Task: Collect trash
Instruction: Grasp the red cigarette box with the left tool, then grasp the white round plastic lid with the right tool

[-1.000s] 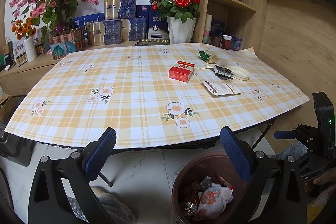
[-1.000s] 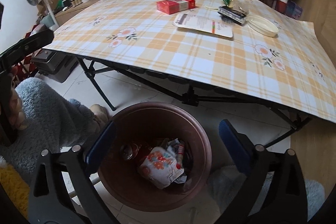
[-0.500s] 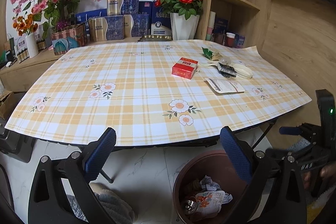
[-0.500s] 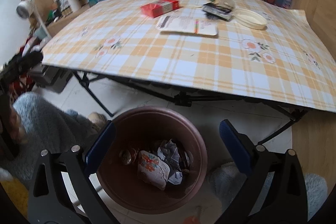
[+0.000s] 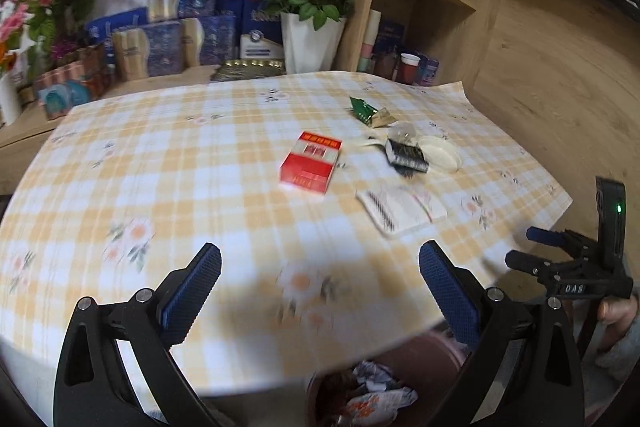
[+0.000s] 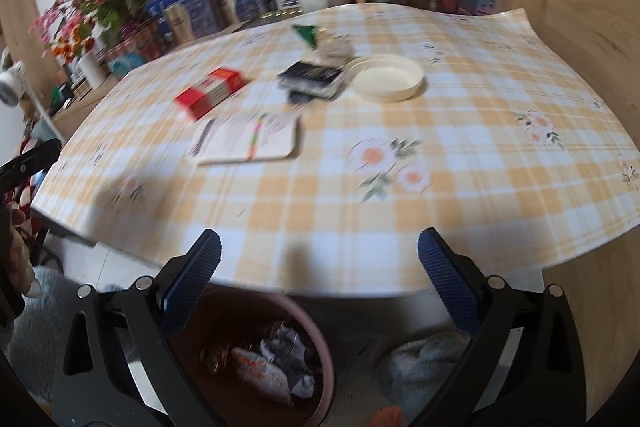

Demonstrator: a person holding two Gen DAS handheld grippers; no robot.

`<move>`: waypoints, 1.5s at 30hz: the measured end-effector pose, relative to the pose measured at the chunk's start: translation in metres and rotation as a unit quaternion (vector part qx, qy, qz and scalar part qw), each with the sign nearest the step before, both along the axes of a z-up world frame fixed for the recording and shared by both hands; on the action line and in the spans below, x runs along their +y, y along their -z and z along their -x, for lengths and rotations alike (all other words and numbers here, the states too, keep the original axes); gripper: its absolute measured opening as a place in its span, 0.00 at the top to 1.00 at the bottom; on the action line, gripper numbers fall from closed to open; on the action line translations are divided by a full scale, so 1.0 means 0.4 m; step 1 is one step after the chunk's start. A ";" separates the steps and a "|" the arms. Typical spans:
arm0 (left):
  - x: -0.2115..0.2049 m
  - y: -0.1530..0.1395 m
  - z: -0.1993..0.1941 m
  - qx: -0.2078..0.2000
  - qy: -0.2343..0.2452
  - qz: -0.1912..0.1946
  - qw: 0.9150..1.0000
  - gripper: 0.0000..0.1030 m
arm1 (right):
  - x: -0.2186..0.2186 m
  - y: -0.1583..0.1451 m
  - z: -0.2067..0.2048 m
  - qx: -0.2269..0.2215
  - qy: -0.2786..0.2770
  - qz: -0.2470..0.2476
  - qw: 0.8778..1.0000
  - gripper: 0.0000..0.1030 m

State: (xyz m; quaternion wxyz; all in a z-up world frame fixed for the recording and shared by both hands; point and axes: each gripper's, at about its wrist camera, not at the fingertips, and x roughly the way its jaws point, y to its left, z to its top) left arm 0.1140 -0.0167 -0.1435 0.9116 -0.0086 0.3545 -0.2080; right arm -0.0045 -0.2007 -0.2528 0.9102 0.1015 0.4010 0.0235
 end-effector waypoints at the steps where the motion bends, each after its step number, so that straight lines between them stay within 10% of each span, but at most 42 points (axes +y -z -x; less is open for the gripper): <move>1: -0.012 -0.002 -0.037 0.003 0.005 0.001 1.000 0.06 | -0.017 0.000 -0.016 0.000 0.007 -0.005 1.000 0.06; 19: -0.219 0.176 -0.470 0.107 0.010 -0.108 0.988 0.07 | -0.144 0.010 -0.186 0.014 0.021 0.037 0.999 0.06; 24: -0.224 0.188 -0.466 0.112 0.017 -0.124 0.986 0.40 | -0.142 0.011 -0.235 0.018 0.002 0.055 0.998 0.06; 37: -0.126 0.075 -0.327 0.101 -0.046 0.063 0.992 0.43 | -0.118 0.056 -0.487 0.121 -0.037 0.135 0.983 0.06; 45: -0.096 0.025 -0.240 0.055 -0.022 0.060 0.996 0.43 | -0.152 0.070 -0.561 0.124 -0.014 0.071 0.990 0.06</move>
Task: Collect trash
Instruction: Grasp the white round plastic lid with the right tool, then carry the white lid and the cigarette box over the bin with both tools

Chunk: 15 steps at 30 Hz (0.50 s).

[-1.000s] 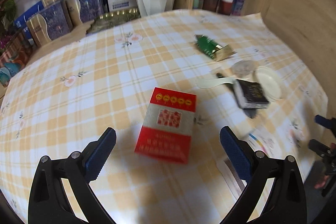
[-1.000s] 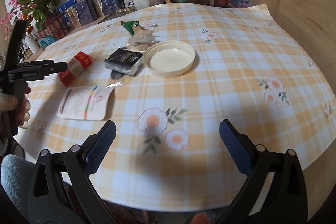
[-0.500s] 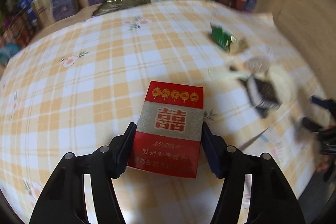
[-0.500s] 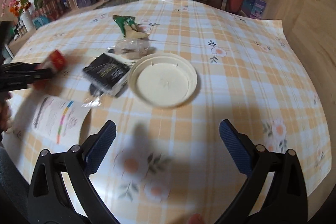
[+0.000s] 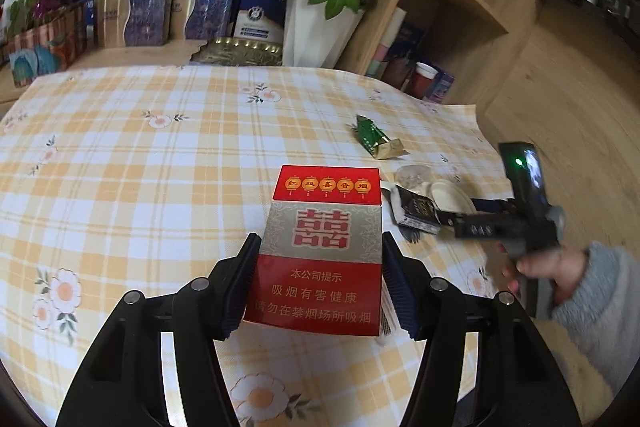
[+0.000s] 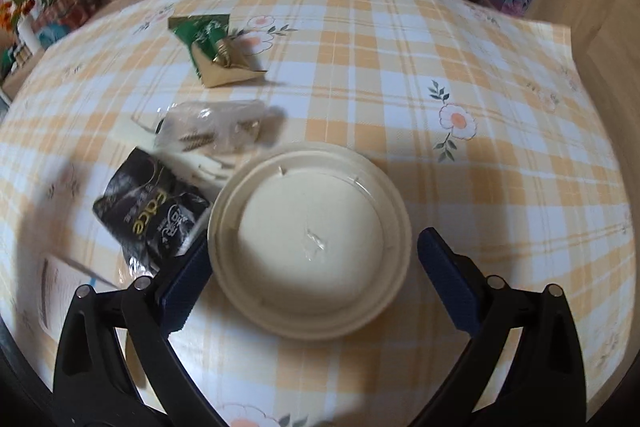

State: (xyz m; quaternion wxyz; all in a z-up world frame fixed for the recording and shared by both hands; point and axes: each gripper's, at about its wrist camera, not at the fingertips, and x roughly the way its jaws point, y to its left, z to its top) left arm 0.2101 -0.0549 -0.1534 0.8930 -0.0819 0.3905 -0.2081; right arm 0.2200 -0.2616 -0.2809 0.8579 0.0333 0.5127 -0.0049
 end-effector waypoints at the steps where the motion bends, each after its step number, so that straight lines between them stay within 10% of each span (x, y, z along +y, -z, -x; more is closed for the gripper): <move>1: 0.006 -0.001 0.004 0.001 0.001 0.001 1.000 0.43 | 0.000 0.000 0.002 -0.003 0.005 -0.002 1.000 0.06; 15: 0.070 -0.048 0.116 -0.023 -0.009 0.011 1.000 0.44 | 0.050 -0.130 0.178 -0.113 0.010 -0.015 0.993 0.18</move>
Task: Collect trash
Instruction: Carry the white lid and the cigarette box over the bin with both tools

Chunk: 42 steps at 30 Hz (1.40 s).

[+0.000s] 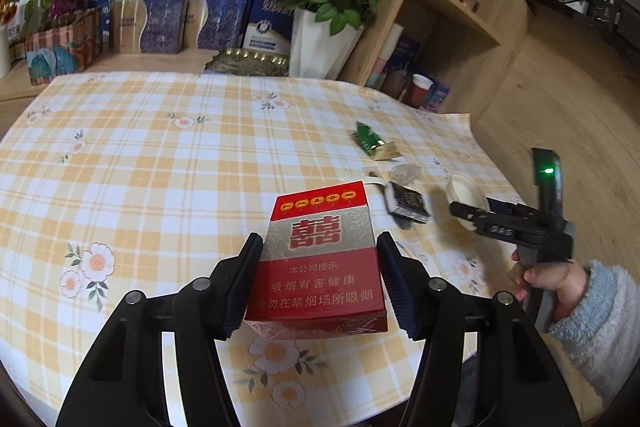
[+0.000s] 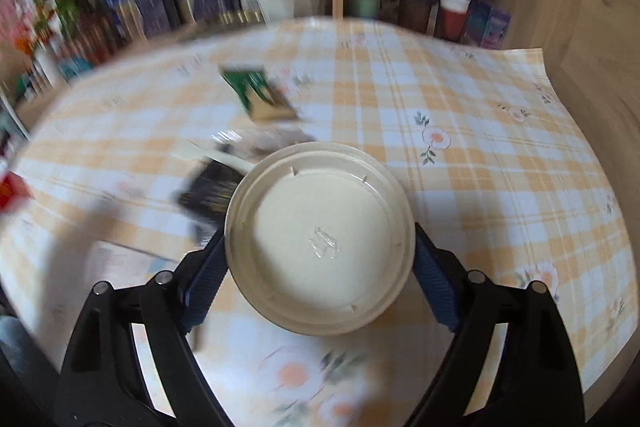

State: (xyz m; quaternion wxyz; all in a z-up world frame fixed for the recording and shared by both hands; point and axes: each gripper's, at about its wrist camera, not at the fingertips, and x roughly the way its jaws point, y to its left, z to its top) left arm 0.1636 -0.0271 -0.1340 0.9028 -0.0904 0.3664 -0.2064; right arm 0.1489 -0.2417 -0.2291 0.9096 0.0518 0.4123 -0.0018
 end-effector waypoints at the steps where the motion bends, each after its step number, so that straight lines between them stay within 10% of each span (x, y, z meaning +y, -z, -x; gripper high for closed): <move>1: -0.001 -0.008 0.017 -0.009 0.002 -0.001 1.000 0.44 | 0.003 -0.019 0.026 -0.014 -0.003 -0.010 1.000 0.18; 16: 0.050 -0.002 0.258 -0.020 0.007 -0.018 1.000 0.45 | 0.114 -0.029 0.402 -0.073 -0.022 -0.063 0.995 0.18; 42: 0.086 0.091 0.453 -0.034 0.000 -0.037 0.999 0.45 | 0.295 0.093 0.543 -0.039 -0.120 -0.002 0.992 0.17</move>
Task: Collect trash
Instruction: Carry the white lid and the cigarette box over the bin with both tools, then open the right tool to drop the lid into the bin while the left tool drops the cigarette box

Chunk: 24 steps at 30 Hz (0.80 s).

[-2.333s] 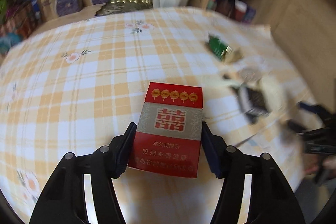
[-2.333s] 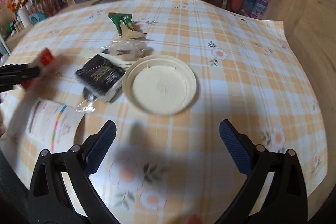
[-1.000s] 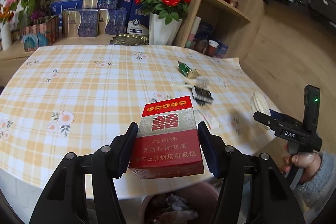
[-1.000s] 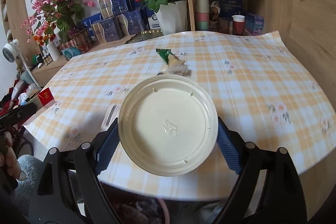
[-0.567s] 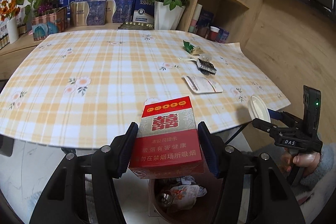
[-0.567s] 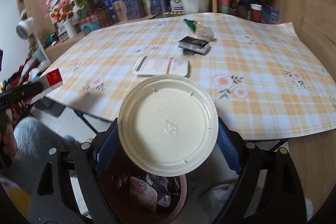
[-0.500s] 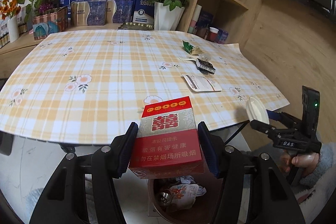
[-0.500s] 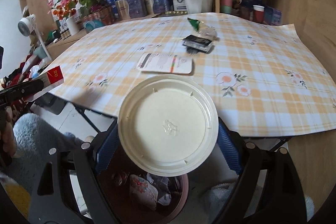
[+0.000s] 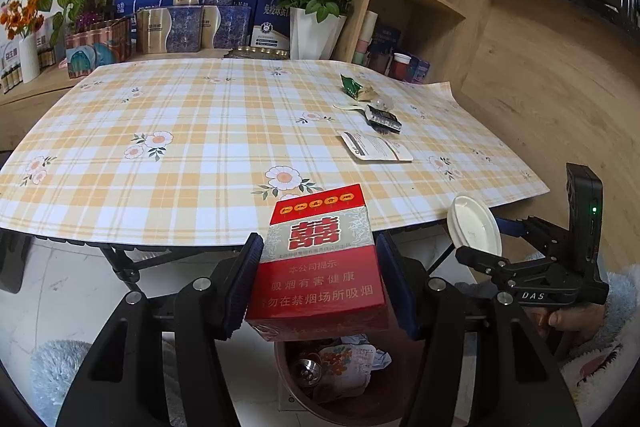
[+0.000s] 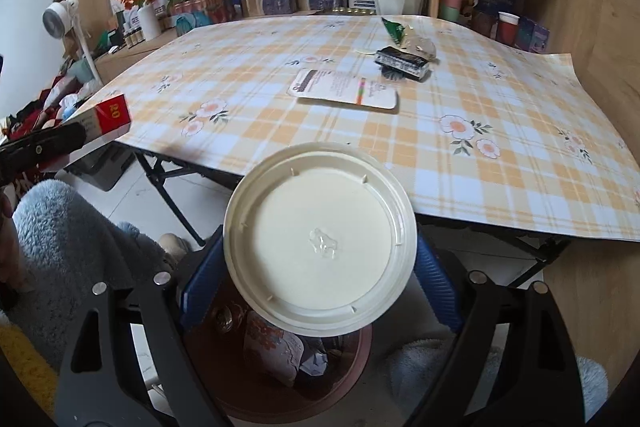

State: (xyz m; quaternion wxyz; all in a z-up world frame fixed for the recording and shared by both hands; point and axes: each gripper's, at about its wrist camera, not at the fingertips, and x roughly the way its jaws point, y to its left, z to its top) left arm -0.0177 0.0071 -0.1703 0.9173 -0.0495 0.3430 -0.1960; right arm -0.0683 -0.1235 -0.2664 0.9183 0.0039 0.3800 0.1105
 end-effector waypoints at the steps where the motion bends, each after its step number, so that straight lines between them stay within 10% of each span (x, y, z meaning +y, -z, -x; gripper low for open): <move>1: 0.000 0.000 0.000 0.000 0.000 0.000 1.000 0.45 | 0.007 0.002 0.001 0.001 -0.005 0.003 1.000 0.17; 24: -0.013 0.031 -0.024 0.024 0.005 -0.005 1.000 0.45 | 0.065 0.062 -0.026 0.061 -0.072 -0.005 0.996 0.13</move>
